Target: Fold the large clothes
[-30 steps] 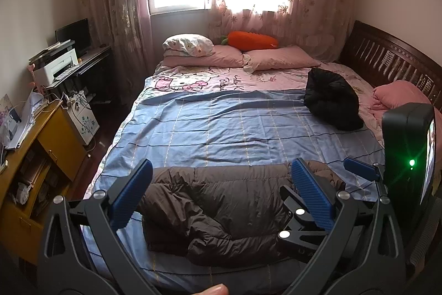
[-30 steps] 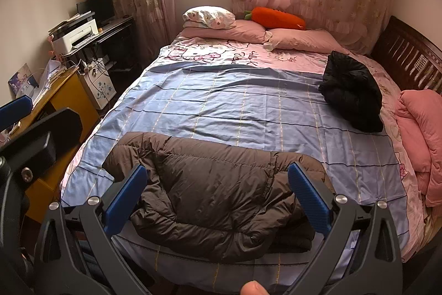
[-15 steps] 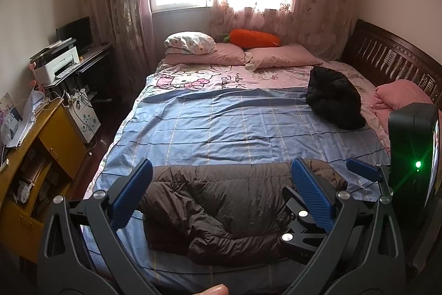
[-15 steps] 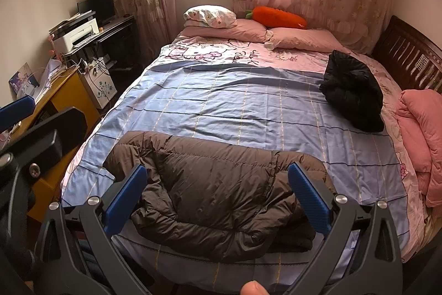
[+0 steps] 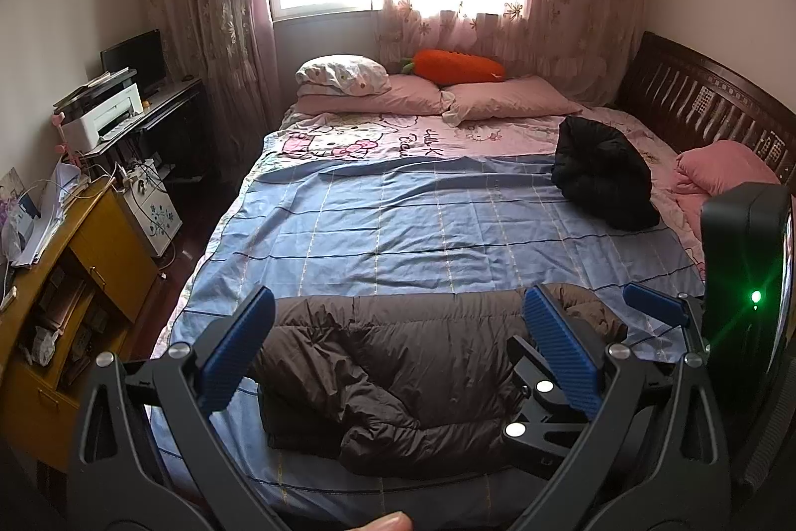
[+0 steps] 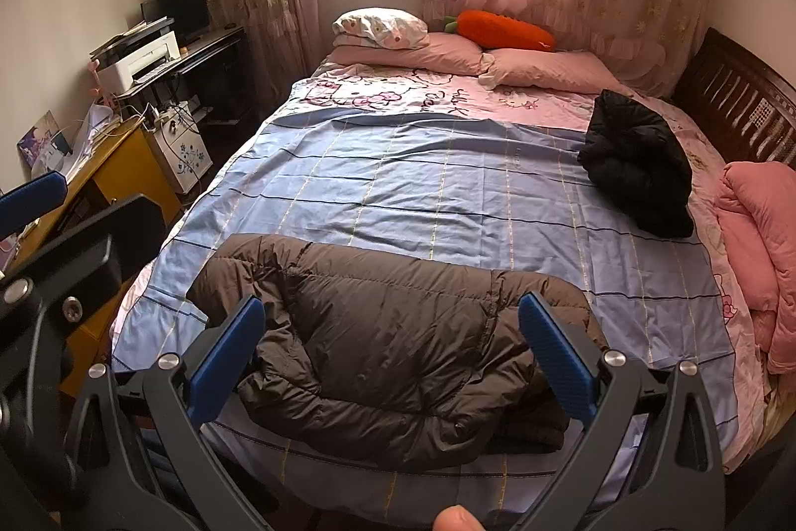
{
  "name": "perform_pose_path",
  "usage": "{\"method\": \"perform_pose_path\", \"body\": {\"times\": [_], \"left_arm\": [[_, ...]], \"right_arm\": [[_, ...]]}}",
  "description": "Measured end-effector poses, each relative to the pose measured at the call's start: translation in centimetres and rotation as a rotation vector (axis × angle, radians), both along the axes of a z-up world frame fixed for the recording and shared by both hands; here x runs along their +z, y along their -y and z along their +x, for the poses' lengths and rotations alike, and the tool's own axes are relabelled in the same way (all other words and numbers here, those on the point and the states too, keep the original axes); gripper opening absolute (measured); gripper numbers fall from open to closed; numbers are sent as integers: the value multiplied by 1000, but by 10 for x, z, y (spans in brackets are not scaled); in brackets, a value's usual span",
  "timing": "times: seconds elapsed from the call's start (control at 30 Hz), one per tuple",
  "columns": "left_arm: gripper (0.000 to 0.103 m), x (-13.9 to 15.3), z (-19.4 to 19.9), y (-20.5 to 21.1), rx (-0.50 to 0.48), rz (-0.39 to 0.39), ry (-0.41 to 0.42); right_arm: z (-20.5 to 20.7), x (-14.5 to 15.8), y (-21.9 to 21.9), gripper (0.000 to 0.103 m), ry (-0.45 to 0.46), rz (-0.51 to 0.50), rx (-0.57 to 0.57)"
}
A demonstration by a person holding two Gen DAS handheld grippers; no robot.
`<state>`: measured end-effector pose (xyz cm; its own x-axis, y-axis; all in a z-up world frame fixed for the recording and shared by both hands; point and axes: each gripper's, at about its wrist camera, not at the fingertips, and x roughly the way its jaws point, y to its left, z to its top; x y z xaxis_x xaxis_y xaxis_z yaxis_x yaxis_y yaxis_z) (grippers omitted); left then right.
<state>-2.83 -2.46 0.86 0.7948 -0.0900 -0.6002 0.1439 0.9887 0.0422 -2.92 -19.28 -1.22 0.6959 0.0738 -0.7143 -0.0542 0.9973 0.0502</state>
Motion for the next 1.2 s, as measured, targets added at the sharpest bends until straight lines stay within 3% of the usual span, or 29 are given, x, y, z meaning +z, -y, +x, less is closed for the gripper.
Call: {"method": "perform_pose_path", "body": {"times": [0.5,0.83,1.2], "left_arm": [[101,-5,2,2,-7,13,-26],[101,-5,-2,0,1,28,-1],[101,-7,6,3,-26,13,-55]], "right_arm": [[-1,0,2,102,0,-3,7],[1,-2,6,102,-2,-5,10],[6,-4,15,102,-3,13,3]]}}
